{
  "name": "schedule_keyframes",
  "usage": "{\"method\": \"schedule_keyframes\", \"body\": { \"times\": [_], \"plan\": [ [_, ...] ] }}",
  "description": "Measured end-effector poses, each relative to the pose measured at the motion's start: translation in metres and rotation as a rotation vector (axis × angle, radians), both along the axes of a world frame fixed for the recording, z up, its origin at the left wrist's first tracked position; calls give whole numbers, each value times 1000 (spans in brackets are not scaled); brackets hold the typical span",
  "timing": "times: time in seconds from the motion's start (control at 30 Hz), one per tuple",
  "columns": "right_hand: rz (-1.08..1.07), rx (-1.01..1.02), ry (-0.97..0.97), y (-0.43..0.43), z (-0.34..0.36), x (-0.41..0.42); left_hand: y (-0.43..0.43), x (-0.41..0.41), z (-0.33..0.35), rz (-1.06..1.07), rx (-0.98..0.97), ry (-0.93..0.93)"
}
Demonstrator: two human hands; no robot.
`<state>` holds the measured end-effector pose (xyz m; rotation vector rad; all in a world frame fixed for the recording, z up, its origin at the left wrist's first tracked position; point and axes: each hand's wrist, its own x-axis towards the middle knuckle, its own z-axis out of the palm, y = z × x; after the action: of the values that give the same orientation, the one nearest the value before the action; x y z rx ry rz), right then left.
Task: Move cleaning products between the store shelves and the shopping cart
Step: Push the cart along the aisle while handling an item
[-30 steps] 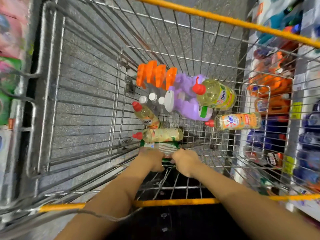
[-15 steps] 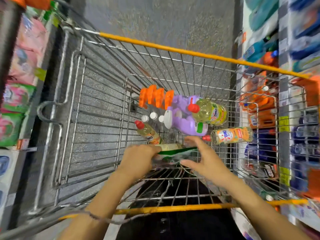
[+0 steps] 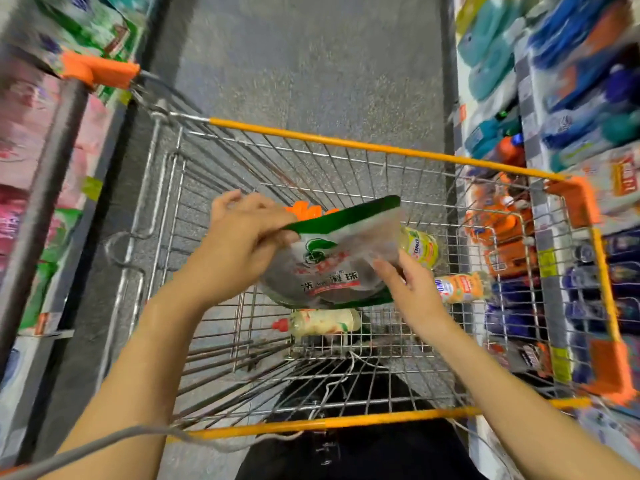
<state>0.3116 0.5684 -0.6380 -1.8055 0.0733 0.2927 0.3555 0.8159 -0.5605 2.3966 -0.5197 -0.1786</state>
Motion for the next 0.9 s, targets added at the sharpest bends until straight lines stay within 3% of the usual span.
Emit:
{"method": "schedule_keyframes", "body": {
  "times": [0.07,0.13,0.2,0.27,0.3,0.37,0.5,0.63,0.9],
  "plan": [
    [-92,20,-23,3,9,-3,8,-2,-6,198,-133,-72],
    [-177,49,-17,3,16,-6,6,-12,-18,439,-312,-6],
    [-255,71,46,-1,22,-7,-8,-26,-30,650,-556,345],
    [-316,164,129,-4,29,-4,-23,-42,-42,680,-680,749],
    [-323,197,164,-5,32,-2,-28,-50,-47,672,-719,892],
    [-304,203,200,-8,39,2,-34,-59,-55,726,-811,1004],
    [-255,185,241,-18,50,4,-41,-66,-55,778,-886,989],
    [-183,298,295,-31,56,-9,-49,-66,-40,761,-900,996],
    [-258,373,227,-42,68,-23,-74,-66,-15,737,-853,870]
  ]
}}
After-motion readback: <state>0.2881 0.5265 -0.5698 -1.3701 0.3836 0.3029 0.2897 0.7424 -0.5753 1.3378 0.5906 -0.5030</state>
